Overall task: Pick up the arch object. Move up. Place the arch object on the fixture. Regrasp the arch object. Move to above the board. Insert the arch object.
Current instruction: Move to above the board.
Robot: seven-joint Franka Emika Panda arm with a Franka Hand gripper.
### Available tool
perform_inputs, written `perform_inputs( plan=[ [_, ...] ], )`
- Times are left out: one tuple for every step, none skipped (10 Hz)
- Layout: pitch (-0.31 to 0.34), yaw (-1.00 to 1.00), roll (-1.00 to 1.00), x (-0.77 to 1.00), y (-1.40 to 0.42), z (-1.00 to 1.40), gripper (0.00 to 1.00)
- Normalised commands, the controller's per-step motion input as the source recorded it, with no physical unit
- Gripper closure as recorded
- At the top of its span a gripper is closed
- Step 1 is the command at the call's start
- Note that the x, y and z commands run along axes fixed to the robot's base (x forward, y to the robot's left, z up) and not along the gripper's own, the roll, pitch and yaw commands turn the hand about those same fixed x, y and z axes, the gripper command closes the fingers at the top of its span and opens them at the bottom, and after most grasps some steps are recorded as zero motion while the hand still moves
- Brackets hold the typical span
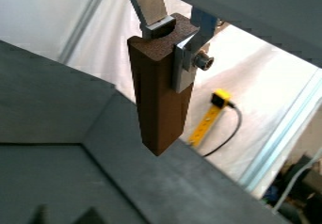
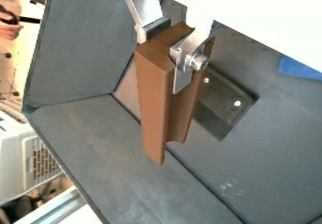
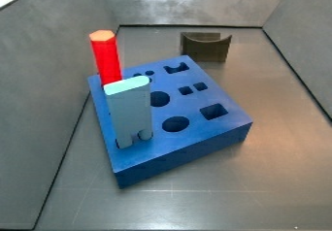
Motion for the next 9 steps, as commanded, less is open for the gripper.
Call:
perform_inputs(
  plan=[
    [-0.044, -0.04, -1.00, -0.67, -1.00, 0.30, 1.00],
    [-0.064, -0.04, -1.00, -0.72, -1.00, 0.33, 1.00],
    [-0.072, -0.04, -1.00, -0.74, -1.00, 0.31, 1.00],
    [-0.082, -0.04, -1.00, -0.77, -1.00, 0.32, 1.00],
    [-0.086, -0.05, -1.00, -0.80, -1.00, 0.33, 1.00],
    [-0.091, -0.06, -1.00, -0.84, -0.96, 0.32, 1.00],
    [-0.096, -0.06, -1.00, -0.69, -0.76, 0.26, 1.00],
    [-0.104, -0.06, -1.00, -0.40, -0.35, 0.13, 1.00],
    [-0.098, -0.06, -1.00, -0.25, -0.17, 0.06, 1.00]
  ],
)
